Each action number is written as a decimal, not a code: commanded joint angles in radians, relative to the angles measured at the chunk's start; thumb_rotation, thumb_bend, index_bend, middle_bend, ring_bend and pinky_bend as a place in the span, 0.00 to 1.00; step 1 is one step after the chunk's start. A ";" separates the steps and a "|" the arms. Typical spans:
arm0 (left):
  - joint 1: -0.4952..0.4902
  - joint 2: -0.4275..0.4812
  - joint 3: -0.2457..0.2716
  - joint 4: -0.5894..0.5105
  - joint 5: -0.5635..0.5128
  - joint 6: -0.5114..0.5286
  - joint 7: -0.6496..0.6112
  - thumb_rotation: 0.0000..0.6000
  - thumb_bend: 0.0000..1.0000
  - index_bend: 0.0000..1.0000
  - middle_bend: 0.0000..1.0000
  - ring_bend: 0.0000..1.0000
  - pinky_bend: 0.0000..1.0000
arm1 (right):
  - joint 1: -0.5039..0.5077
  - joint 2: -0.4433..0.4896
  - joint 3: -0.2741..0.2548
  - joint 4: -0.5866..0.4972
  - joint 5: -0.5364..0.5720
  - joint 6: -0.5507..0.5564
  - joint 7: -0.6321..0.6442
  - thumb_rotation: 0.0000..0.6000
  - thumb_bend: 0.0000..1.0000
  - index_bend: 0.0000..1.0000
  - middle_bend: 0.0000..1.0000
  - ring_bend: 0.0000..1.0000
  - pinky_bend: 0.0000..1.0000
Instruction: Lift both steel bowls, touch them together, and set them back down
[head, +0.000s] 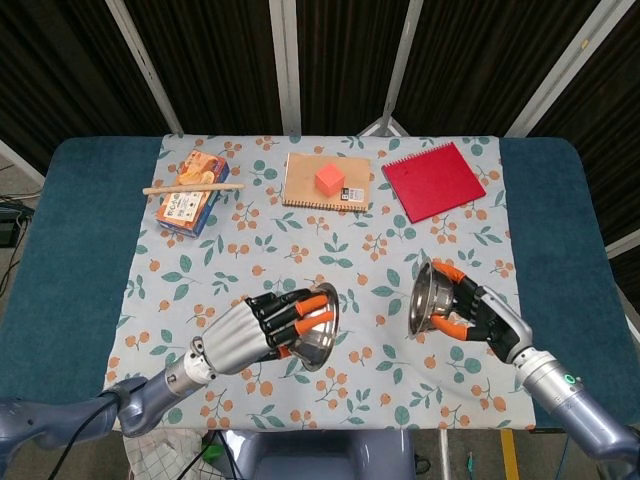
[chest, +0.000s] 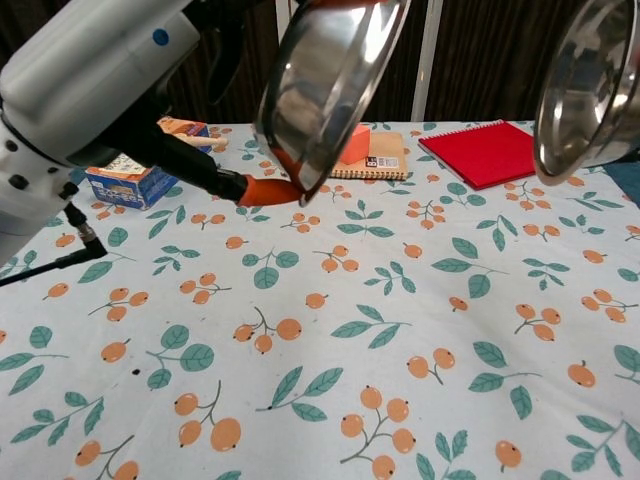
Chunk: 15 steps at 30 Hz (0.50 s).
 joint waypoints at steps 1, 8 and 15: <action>0.030 0.060 0.017 -0.073 -0.067 -0.082 0.037 1.00 0.49 0.46 0.57 0.46 0.70 | -0.005 -0.085 -0.011 0.155 0.142 0.013 -0.332 1.00 0.44 0.69 0.55 0.52 0.76; 0.065 0.151 0.032 -0.184 -0.226 -0.256 0.091 1.00 0.48 0.45 0.56 0.46 0.69 | -0.034 -0.265 -0.063 0.334 0.246 0.196 -0.997 1.00 0.44 0.69 0.55 0.52 0.75; 0.071 0.161 0.033 -0.195 -0.330 -0.391 0.163 1.00 0.48 0.44 0.54 0.45 0.68 | -0.071 -0.451 -0.097 0.438 0.276 0.311 -1.356 1.00 0.44 0.69 0.54 0.52 0.74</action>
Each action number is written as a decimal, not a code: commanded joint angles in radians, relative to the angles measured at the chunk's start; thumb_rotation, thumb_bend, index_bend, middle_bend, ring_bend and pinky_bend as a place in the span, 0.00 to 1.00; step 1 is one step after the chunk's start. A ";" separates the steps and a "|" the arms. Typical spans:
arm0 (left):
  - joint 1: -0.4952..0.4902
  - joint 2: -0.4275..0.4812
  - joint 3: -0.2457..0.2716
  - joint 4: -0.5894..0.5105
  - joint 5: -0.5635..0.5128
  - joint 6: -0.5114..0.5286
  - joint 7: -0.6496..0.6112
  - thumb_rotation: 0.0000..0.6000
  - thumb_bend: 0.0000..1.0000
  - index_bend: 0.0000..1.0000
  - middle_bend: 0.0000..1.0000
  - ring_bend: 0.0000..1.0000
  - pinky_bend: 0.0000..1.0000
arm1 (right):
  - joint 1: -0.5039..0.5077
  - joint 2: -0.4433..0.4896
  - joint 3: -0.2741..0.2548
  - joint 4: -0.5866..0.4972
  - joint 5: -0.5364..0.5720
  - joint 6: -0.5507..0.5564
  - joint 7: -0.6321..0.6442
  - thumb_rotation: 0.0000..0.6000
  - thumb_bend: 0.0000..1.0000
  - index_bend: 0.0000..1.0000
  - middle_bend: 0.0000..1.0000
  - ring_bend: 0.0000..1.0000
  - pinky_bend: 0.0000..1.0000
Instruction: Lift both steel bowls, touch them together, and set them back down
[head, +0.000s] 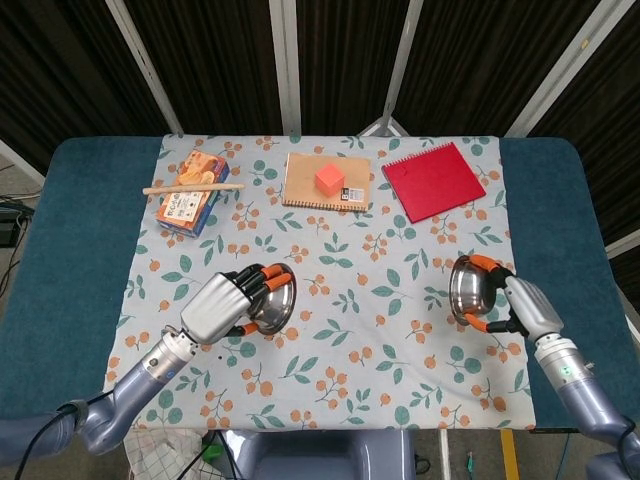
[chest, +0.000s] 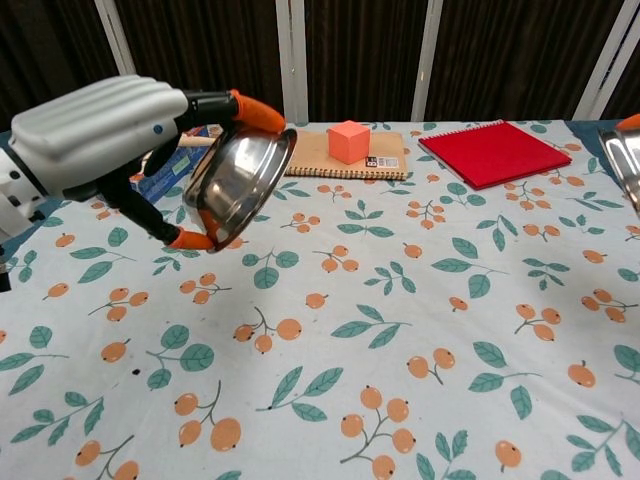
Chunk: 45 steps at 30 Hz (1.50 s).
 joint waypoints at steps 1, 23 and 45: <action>0.003 -0.004 0.002 -0.001 -0.052 -0.067 0.042 1.00 0.48 0.44 0.54 0.45 0.68 | -0.040 -0.205 -0.049 0.142 0.075 0.125 -0.317 1.00 0.44 0.69 0.53 0.52 0.74; 0.011 -0.139 0.001 0.113 -0.133 -0.207 0.174 1.00 0.22 0.18 0.31 0.32 0.55 | -0.072 -0.338 -0.092 0.179 0.027 0.112 -0.543 1.00 0.44 0.01 0.18 0.29 0.57; 0.072 0.000 -0.017 -0.166 -0.170 -0.162 0.274 0.48 0.09 0.00 0.04 0.09 0.25 | -0.100 -0.143 -0.100 -0.134 -0.089 0.071 -0.380 1.00 0.44 0.00 0.00 0.00 0.31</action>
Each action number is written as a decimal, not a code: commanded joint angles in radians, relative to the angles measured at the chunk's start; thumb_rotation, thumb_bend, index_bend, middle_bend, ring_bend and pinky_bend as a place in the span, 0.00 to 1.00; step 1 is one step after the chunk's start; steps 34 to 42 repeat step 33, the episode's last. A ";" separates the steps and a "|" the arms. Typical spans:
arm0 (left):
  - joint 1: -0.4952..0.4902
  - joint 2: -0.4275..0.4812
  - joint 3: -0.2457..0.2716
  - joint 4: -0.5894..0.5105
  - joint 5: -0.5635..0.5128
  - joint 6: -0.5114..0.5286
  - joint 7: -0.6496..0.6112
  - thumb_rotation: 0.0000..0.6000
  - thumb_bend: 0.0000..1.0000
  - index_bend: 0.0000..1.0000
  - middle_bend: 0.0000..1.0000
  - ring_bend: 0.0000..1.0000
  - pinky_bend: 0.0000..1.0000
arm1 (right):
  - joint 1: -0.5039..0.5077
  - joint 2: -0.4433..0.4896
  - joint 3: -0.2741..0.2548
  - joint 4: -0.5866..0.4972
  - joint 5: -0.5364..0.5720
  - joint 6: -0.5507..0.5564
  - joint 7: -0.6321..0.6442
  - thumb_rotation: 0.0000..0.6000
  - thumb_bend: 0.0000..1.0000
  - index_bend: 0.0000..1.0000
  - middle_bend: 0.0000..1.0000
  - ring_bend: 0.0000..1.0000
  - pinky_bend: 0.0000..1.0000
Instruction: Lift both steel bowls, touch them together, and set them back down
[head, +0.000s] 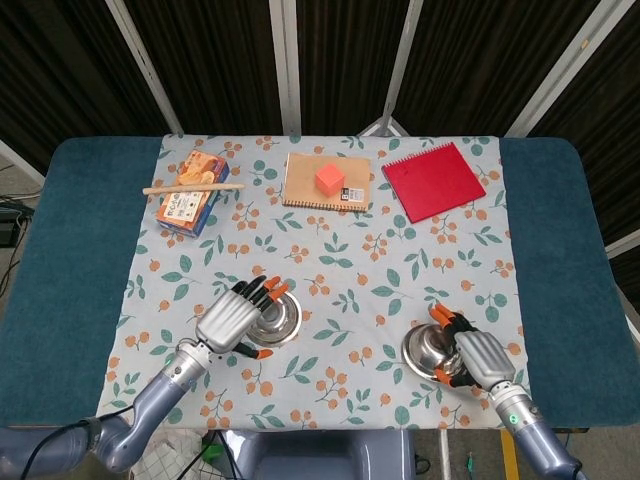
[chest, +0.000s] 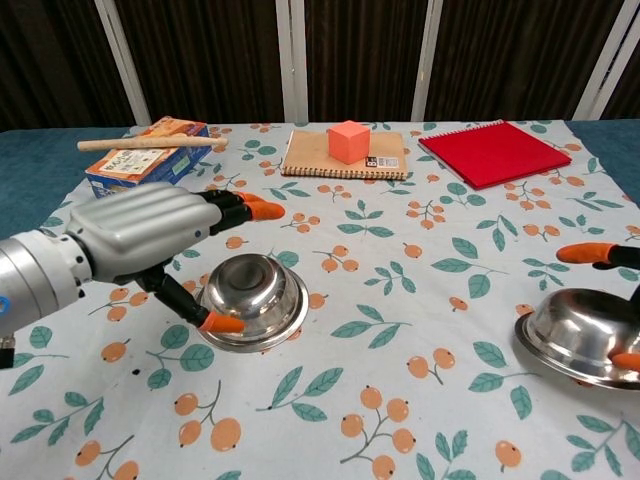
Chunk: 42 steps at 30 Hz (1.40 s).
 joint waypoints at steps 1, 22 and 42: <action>0.037 0.069 0.028 -0.069 0.085 0.083 -0.051 0.48 0.09 0.00 0.04 0.09 0.25 | -0.027 0.041 -0.004 -0.053 -0.086 0.061 0.049 1.00 0.44 0.00 0.00 0.00 0.31; 0.364 0.335 0.262 -0.172 0.176 0.397 0.004 0.49 0.09 0.00 0.00 0.00 0.15 | -0.284 0.114 -0.088 0.016 -0.362 0.488 -0.204 0.86 0.45 0.00 0.00 0.00 0.01; 0.535 0.353 0.287 -0.034 0.146 0.533 -0.224 0.50 0.09 0.00 0.00 0.00 0.15 | -0.456 0.108 -0.076 0.140 -0.250 0.648 -0.233 0.92 0.45 0.00 0.00 0.00 0.00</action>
